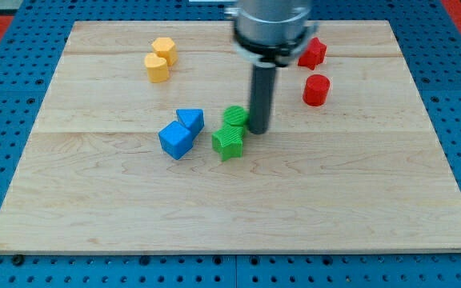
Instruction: Move blue cube towards green star
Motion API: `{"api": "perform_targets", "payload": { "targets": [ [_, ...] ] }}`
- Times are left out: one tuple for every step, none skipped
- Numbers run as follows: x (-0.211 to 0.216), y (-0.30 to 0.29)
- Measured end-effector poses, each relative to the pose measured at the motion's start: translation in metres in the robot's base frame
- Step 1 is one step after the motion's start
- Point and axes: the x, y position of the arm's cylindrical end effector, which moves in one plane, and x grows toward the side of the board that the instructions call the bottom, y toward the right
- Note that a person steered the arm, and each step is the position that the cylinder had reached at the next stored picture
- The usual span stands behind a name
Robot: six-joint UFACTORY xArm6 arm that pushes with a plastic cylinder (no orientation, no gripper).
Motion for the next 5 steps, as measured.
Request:
{"api": "perform_targets", "payload": {
  "targets": [
    [-0.011,-0.001],
    [-0.032,0.041],
    [-0.043,-0.028],
    [-0.040,-0.084],
    [-0.036,-0.090]
  ]
}}
